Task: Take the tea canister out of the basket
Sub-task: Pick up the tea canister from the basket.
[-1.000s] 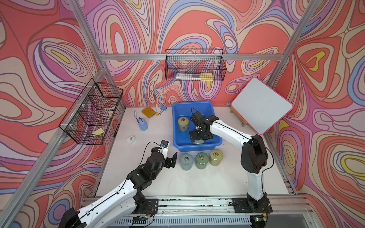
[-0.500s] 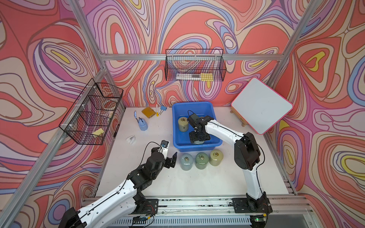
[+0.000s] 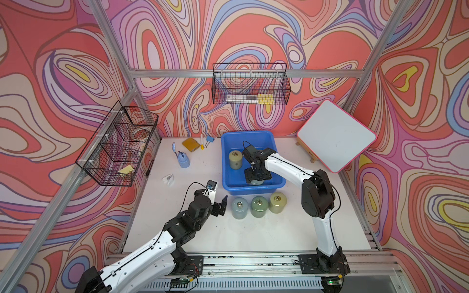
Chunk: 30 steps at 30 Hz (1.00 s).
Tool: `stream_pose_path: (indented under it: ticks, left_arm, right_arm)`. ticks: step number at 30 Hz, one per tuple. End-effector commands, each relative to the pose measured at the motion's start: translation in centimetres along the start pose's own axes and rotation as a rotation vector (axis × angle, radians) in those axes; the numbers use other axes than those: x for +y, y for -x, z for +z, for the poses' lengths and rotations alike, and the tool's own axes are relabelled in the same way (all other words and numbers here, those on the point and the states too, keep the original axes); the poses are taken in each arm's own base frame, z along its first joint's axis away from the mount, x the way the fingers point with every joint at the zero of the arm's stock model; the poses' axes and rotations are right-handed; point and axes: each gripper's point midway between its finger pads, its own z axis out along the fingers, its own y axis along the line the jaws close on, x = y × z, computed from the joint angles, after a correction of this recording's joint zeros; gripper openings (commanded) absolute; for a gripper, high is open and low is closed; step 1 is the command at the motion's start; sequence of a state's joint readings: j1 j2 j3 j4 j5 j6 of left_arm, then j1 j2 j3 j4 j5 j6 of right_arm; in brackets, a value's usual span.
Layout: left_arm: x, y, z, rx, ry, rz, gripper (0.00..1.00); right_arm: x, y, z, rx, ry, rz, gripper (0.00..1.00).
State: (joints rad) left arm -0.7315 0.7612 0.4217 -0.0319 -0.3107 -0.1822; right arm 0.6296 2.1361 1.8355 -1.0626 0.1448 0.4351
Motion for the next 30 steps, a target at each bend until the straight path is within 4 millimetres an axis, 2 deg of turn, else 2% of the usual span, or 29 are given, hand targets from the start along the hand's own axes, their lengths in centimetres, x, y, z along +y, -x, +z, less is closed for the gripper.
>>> stream_pose_path:
  ticks: [1, 15, 30]
  left_arm:
    - [0.2, 1.2, -0.2, -0.034, 0.011, -0.002, 0.99]
    - [0.3, 1.2, -0.2, -0.032, 0.014, -0.002, 0.99]
    - [0.5, 1.3, -0.4, -0.043, 0.024, -0.006, 0.99]
  right_arm:
    - [-1.9, 0.3, 0.0, -0.007, -0.080, -0.008, 0.53]
    - [-2.5, 2.5, -3.2, -0.080, -0.035, 0.013, 0.50]
    - [-2.6, 3.7, -5.9, -0.124, 0.002, 0.020, 0.49]
